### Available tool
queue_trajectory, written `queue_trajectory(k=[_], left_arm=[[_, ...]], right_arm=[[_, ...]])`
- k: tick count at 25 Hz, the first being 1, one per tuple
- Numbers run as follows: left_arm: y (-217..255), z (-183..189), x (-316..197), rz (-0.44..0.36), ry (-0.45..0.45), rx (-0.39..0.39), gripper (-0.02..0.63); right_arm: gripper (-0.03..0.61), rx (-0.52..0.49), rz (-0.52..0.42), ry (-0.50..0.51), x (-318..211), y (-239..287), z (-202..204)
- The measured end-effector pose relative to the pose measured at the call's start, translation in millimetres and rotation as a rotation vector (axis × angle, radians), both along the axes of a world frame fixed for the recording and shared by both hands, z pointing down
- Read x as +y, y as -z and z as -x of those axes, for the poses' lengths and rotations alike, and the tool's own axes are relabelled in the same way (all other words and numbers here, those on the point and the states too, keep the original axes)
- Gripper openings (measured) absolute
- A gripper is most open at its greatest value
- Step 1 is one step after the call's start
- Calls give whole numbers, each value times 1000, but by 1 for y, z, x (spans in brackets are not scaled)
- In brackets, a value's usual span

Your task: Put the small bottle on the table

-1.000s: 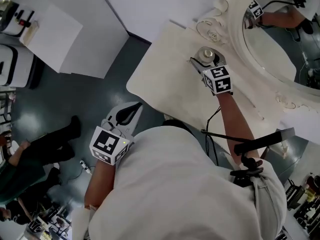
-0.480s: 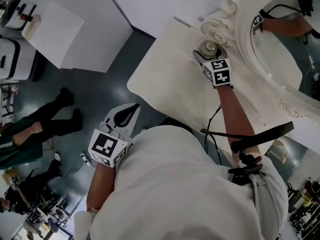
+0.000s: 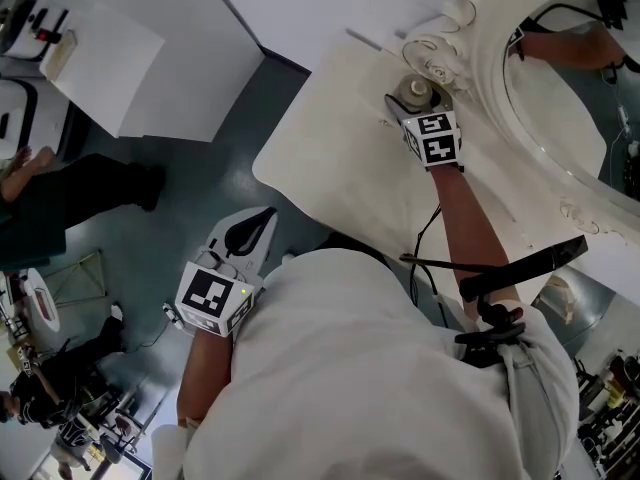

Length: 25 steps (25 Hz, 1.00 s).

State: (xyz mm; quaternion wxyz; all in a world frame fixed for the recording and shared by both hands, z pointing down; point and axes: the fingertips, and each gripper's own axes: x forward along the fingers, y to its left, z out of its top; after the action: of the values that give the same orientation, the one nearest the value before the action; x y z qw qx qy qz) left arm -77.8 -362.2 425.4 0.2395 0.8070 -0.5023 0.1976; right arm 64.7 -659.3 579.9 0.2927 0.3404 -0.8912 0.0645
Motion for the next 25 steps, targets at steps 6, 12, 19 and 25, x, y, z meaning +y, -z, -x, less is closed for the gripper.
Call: queue_trajectory(k=[6, 12, 19, 25], left_arm=[[-4, 4, 2, -7, -2, 9, 3], [-6, 7, 10, -12, 1, 10, 3], [-9, 14, 22, -20, 6, 13, 3], [2, 24, 52, -40, -10, 16, 3]], right_arm=[[349, 5, 1, -6, -1, -5, 2], [361, 12, 8, -13, -3, -9, 2], [390, 22, 14, -59, 0, -13, -4], [394, 24, -4, -121, 22, 7, -10]])
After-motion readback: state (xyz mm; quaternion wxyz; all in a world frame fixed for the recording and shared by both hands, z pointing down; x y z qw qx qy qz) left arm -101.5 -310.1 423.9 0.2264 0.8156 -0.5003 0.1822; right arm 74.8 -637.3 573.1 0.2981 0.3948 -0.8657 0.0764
